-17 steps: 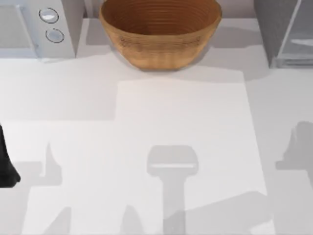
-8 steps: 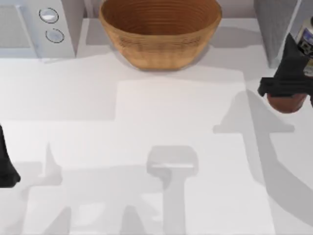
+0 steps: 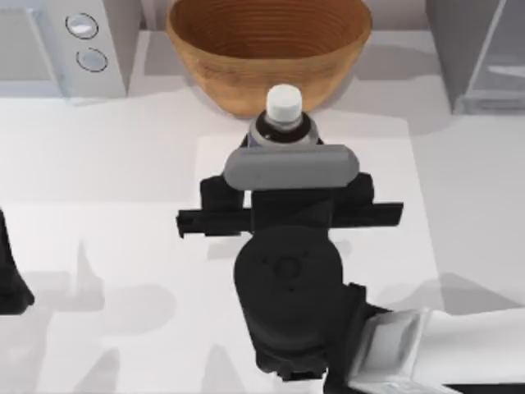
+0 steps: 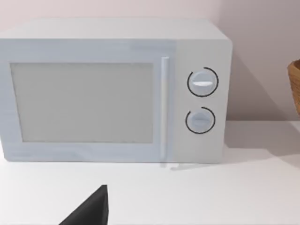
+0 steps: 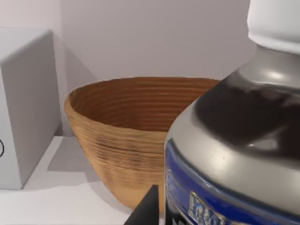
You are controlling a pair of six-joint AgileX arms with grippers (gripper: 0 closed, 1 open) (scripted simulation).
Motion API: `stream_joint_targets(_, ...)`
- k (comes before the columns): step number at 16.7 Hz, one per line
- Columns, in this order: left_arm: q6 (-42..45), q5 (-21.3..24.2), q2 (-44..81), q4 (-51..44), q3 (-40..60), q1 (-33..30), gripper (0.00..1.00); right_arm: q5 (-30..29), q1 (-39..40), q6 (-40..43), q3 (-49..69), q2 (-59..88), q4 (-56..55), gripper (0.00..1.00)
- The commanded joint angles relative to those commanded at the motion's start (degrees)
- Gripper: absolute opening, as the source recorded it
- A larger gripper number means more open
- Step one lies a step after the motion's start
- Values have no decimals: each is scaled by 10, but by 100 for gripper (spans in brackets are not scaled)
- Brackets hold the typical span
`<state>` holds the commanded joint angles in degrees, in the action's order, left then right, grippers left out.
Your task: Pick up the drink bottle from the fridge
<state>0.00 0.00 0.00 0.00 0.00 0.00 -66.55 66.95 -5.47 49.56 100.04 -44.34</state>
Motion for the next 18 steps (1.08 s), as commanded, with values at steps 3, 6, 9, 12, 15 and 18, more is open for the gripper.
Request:
stream_joint_targets(3, 0, 0, 0, 0, 0, 0, 100, -77, 68, 12, 66, 111, -53, 0)
stream_joint_targets(6, 0, 0, 0, 0, 0, 0, 100, -126, 109, 23, 110, 178, -89, 0)
stream_joint_targets(9, 0, 0, 0, 0, 0, 0, 100, -137, 119, 26, 121, 194, -98, 0)
stream_joint_targets(12, 0, 0, 0, 0, 0, 0, 100, -137, 119, 26, 121, 194, -98, 0)
stream_joint_targets(15, 0, 0, 0, 0, 0, 0, 100, -128, 110, 28, 121, 203, -105, 0)
stream_joint_targets(18, 0, 0, 0, 0, 0, 0, 100, -97, 76, 37, 134, 251, -148, 0)
